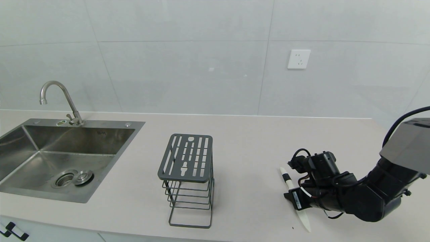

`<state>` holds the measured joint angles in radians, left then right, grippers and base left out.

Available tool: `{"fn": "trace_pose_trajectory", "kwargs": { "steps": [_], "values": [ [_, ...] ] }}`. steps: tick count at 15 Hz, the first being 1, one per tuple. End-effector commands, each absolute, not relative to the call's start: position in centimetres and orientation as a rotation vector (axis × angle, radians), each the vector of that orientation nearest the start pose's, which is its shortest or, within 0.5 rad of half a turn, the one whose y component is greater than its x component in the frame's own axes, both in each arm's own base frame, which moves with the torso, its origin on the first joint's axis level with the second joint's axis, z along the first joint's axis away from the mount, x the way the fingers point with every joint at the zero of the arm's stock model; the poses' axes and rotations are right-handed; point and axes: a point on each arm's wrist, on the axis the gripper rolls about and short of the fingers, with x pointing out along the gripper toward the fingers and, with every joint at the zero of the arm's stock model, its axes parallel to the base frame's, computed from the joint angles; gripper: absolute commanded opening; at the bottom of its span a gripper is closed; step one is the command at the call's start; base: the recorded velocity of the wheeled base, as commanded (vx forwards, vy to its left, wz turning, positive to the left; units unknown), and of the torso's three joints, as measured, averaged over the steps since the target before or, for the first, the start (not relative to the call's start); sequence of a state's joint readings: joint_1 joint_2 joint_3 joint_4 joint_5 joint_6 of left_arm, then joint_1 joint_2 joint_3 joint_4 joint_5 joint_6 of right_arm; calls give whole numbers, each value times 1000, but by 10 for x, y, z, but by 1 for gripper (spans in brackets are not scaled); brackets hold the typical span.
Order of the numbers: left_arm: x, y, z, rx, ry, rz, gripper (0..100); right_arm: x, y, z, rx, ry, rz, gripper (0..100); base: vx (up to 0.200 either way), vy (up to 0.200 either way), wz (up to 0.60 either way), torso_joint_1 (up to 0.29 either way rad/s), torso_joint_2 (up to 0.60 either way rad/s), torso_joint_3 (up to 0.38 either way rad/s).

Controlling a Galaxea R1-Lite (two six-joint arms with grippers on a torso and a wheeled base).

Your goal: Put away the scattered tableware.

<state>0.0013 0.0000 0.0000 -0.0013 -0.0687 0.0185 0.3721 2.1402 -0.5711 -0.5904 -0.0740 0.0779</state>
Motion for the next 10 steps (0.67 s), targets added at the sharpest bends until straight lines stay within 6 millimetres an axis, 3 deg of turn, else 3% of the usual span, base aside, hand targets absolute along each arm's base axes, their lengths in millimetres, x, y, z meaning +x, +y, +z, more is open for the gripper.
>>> {"fn": "trace_pose_trajectory", "kwargs": {
  "steps": [1,5,10],
  "values": [
    [-23,-2,76,18,-1,-67,100,268,102,-17,-160,1022,228,0,0,0,0,0,0,0],
    [-23,-2,76,18,-1,-66,100,272,103,-14,-158,995,232,0,0,0,0,0,0,0],
    [-23,-2,76,18,1,-66,100,286,110,28,-140,771,307,0,0,0,0,0,0,0]
  ]
}}
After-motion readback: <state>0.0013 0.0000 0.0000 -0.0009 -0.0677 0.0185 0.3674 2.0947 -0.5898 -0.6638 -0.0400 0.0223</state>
